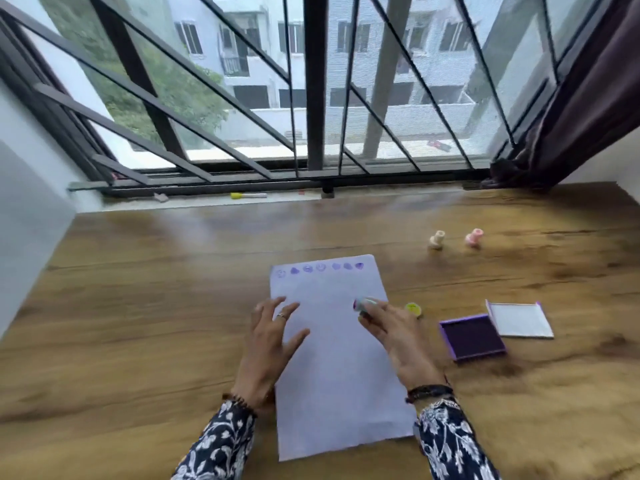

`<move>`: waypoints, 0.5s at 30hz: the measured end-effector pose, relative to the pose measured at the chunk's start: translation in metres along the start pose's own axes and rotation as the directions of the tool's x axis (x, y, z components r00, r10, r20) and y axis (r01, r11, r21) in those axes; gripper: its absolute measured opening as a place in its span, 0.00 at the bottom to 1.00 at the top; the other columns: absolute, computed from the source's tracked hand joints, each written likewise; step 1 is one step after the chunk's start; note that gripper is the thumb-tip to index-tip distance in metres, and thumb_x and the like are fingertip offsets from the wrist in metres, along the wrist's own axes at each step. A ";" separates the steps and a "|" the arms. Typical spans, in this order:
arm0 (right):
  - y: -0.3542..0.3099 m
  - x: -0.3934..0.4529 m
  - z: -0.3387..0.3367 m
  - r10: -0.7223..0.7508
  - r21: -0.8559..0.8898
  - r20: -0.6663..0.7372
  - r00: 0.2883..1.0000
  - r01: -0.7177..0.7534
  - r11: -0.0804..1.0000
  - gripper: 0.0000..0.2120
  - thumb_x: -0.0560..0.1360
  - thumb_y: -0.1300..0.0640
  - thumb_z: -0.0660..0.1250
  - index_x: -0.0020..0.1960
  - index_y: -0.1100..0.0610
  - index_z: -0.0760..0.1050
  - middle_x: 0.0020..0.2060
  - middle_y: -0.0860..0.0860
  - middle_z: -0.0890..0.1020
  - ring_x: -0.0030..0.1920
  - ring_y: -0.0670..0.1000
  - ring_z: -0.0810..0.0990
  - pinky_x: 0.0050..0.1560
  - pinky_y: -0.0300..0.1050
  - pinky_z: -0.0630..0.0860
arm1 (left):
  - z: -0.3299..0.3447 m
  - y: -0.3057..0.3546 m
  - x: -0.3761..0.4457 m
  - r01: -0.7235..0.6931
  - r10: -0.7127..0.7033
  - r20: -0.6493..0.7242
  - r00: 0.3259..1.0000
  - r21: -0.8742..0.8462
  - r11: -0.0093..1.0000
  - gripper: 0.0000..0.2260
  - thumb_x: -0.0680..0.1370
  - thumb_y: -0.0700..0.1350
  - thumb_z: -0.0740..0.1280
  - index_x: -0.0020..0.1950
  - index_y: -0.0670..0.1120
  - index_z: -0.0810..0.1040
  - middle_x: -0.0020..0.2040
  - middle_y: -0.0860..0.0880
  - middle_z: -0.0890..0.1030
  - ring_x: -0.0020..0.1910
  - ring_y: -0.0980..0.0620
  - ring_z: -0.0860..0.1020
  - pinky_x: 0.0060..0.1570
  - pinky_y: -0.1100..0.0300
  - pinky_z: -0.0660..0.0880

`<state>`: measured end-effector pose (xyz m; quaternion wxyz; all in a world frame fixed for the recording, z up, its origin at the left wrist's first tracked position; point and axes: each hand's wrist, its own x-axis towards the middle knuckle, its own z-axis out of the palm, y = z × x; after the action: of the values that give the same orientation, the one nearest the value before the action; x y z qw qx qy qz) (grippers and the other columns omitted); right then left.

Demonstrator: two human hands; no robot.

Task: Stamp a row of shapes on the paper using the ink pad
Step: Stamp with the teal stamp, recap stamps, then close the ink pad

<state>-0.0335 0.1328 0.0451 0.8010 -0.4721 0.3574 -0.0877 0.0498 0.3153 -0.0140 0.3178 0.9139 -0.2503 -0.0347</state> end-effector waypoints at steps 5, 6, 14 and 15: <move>0.023 0.024 0.087 -0.208 -0.457 -0.032 0.978 0.171 0.873 0.05 0.68 0.61 0.72 0.44 0.60 0.81 0.41 0.56 0.84 0.44 0.52 0.81 0.48 0.42 0.80 | -0.032 -0.053 0.027 0.079 -0.080 0.007 0.997 0.060 0.995 0.24 0.70 0.52 0.72 0.64 0.48 0.73 0.69 0.43 0.70 0.69 0.42 0.62 0.69 0.50 0.55; 0.027 0.029 0.099 -0.296 -0.623 -0.030 0.955 0.214 0.753 0.07 0.68 0.59 0.72 0.45 0.60 0.81 0.43 0.56 0.84 0.46 0.53 0.81 0.50 0.42 0.76 | -0.035 -0.059 0.036 0.070 -0.074 0.036 0.997 0.093 0.993 0.27 0.70 0.56 0.71 0.66 0.50 0.71 0.70 0.44 0.68 0.71 0.43 0.61 0.69 0.48 0.54; 0.059 0.051 0.134 -0.502 -0.919 0.160 0.850 0.314 0.238 0.10 0.71 0.61 0.66 0.52 0.62 0.76 0.50 0.60 0.78 0.50 0.59 0.79 0.48 0.47 0.73 | -0.036 -0.076 0.076 0.015 -0.082 0.382 0.920 0.175 0.984 0.37 0.65 0.69 0.65 0.71 0.65 0.54 0.78 0.51 0.47 0.76 0.47 0.43 0.71 0.40 0.39; 0.060 0.053 0.135 -0.500 -0.936 0.165 0.850 0.295 0.193 0.11 0.72 0.60 0.66 0.53 0.62 0.76 0.51 0.59 0.78 0.50 0.59 0.78 0.48 0.48 0.74 | -0.035 -0.077 0.076 0.012 -0.083 0.384 0.919 0.184 0.983 0.37 0.65 0.69 0.65 0.70 0.65 0.55 0.78 0.51 0.46 0.76 0.48 0.42 0.71 0.41 0.38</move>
<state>0.0820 0.2338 0.0103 0.2863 -0.9117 0.2737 -0.1092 0.1576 0.3504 -0.0255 0.1776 0.9192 -0.2884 -0.2012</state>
